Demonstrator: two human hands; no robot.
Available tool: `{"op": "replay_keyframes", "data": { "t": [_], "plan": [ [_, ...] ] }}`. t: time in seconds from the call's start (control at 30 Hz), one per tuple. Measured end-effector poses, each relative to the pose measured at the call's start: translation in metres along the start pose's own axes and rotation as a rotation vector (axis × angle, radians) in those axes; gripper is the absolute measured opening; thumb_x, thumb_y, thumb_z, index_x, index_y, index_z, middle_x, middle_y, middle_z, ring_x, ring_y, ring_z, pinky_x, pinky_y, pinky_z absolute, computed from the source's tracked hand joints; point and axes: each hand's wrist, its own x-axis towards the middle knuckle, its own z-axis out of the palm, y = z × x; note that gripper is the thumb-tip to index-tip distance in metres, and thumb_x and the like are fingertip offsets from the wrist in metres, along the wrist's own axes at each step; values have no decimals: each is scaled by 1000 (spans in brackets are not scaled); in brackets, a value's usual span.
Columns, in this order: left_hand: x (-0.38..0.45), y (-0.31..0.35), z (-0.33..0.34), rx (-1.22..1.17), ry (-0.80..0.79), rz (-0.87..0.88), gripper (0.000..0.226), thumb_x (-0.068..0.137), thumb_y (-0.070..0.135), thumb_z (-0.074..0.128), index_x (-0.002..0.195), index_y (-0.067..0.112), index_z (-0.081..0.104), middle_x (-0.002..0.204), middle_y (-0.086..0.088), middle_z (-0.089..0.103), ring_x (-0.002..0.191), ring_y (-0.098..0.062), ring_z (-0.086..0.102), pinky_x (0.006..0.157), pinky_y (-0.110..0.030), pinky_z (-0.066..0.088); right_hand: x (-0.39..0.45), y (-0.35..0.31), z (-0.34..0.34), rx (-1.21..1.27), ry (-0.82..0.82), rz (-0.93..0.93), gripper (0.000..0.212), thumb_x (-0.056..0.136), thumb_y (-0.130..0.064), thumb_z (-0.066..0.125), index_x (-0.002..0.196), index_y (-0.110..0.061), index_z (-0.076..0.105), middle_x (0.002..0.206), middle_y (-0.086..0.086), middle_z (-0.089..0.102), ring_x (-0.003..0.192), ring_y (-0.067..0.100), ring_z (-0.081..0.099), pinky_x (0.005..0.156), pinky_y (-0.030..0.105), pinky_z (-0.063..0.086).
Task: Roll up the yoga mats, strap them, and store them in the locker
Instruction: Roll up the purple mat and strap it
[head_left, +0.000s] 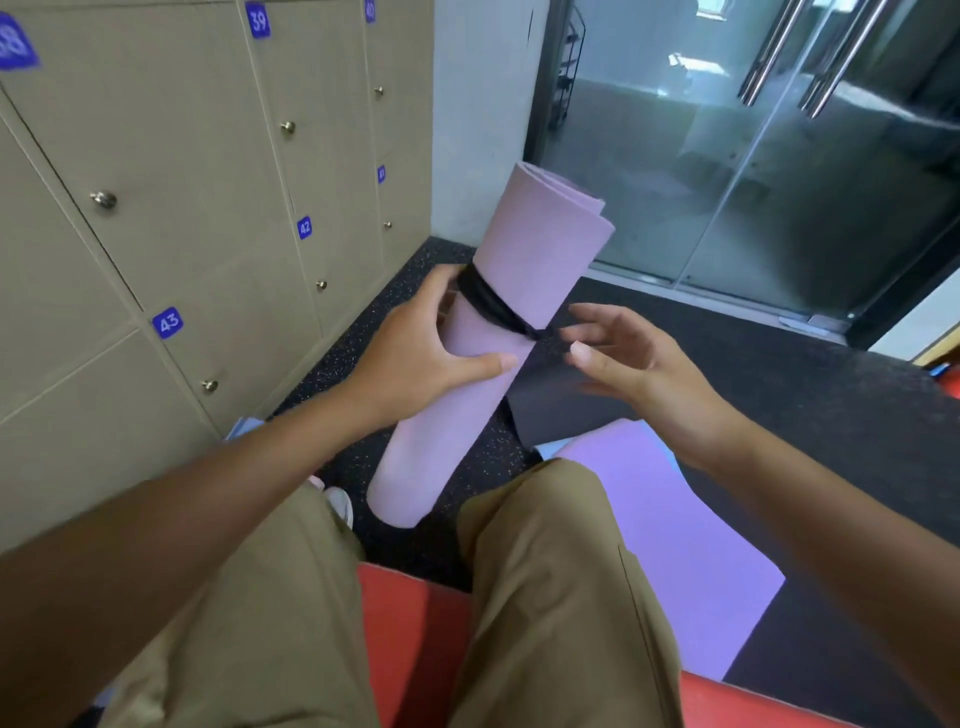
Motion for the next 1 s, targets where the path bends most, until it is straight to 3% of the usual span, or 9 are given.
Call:
{"op": "replay_keyframes", "data": {
  "t": [0.13,0.23,0.3,0.47,0.57,0.7,0.87,0.97,1.0],
  "plan": [
    [36,0,-22,168,-23,26,88,69,44,93,142,30,45,120,18,63,109,-6,64,100,-36,52,14,9,-5,-133,-5,-12,56,85,-40,75,137,-27,57,127,-4,66,109,15,68,98,35,55],
    [53,-12,-40,311,-56,12,89,70,44,92,144,28,44,122,14,61,109,-14,62,98,-37,51,28,19,-3,-259,-54,-20,46,91,-35,73,133,-26,59,124,-6,65,103,6,66,87,13,48],
    [58,-24,-52,396,-92,-3,90,71,45,91,145,29,43,123,12,60,109,-17,61,95,-37,49,40,31,3,-379,-102,-11,41,92,-37,73,130,-27,61,122,-8,65,103,4,65,82,6,44],
    [58,-69,-92,581,-160,-84,82,71,49,90,136,26,45,118,10,60,101,-19,58,83,-34,44,70,67,30,-579,-208,-17,43,92,-45,71,129,-27,61,121,-9,62,108,9,61,93,27,49],
    [51,-110,-119,652,-192,-172,86,71,53,89,139,24,44,126,-1,65,106,-26,62,86,-40,49,87,86,53,-605,-261,-8,41,93,-42,71,129,-25,62,121,-6,63,109,12,61,95,28,49],
    [33,-167,-146,686,-208,-341,96,63,68,82,141,29,42,127,-1,65,108,-26,63,87,-41,50,117,112,82,-623,-314,-1,37,94,-42,70,125,-24,63,116,-6,63,101,9,62,88,25,50],
    [-3,-252,-165,702,-174,-572,91,69,51,91,142,32,40,109,3,60,92,-25,57,77,-38,43,150,148,118,-636,-390,29,39,94,-45,69,127,-25,63,113,-7,63,98,8,61,90,29,51],
    [-27,-304,-163,711,-90,-738,119,53,68,92,151,52,27,118,-7,64,94,-38,59,83,-54,45,168,170,138,-673,-464,43,40,94,-47,68,128,-25,62,115,-5,63,101,10,60,93,33,52],
    [-32,-315,-164,733,-137,-810,115,61,63,91,155,45,26,125,-10,63,104,-41,61,91,-56,46,174,176,144,-684,-484,45,40,95,-47,67,128,-25,62,116,-5,63,102,10,60,94,33,52]
  ]
}}
